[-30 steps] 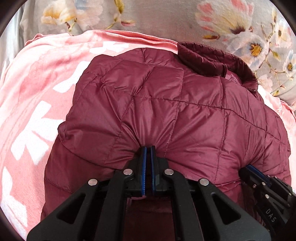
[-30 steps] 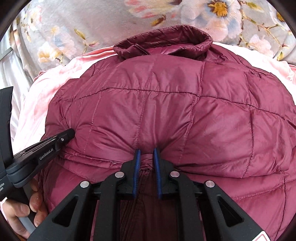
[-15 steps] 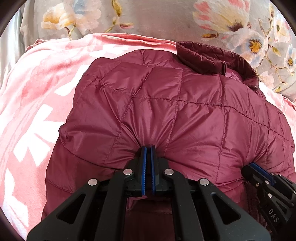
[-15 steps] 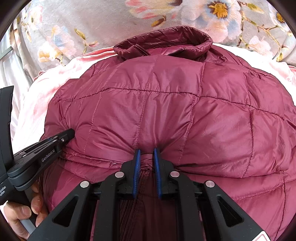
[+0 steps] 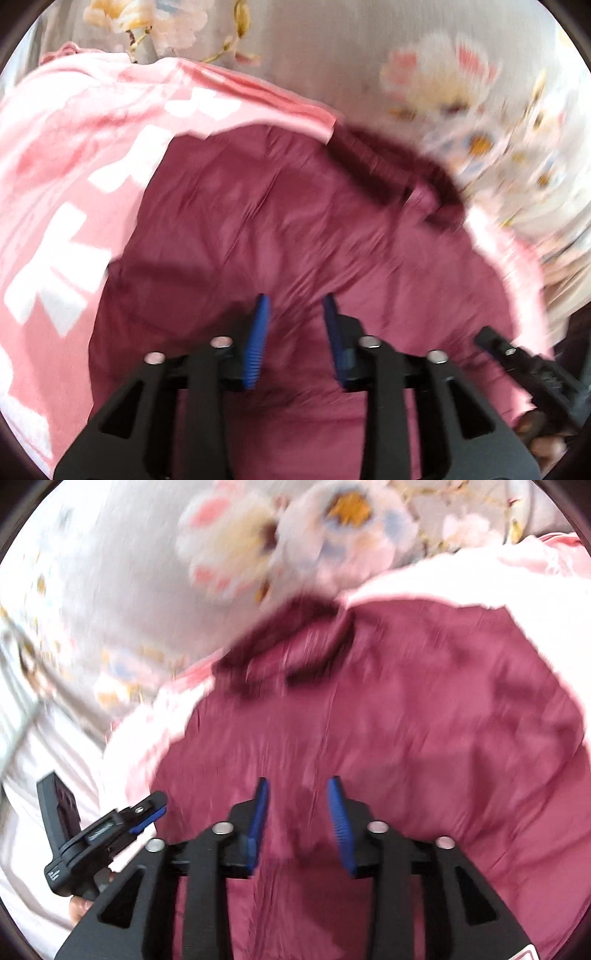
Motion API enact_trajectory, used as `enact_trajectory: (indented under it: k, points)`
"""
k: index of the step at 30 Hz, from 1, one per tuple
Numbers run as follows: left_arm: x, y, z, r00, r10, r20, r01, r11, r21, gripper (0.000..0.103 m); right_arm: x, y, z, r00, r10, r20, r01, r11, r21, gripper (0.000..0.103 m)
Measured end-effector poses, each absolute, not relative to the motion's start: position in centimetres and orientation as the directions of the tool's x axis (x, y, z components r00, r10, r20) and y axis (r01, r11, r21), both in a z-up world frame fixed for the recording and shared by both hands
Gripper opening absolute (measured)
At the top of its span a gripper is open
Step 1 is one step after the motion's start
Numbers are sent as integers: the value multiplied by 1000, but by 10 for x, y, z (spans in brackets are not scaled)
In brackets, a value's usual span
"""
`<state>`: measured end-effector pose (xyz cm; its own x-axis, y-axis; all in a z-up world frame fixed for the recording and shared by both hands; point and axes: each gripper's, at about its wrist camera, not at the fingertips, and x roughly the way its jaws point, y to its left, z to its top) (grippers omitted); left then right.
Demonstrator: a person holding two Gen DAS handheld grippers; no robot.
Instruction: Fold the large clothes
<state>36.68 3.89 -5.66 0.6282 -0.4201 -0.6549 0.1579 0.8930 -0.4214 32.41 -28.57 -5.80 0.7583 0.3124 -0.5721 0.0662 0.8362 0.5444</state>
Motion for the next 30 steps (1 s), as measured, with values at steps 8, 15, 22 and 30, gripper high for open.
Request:
enact_trajectory:
  k: [8,15,22,30]
  points:
    - [456,-6,16,580,-592,-560,179,763,-621,64,393,-320,-27,780,385,-493,87,713,695,53]
    - [520,-47,-25,431,-594,-679,56,769,-637,64,441,-319,-62,724,461,-513,164,608,777,52]
    - [526,-64,-40,385,-567,-728,82,806,-586,18,453,-302,-64,698,427,-574,138,707,693,10]
    - [493,-46,-43,464,-501,-730,152,857,-492,9,431,-290,-59,711,251,-657,93,892,442,8]
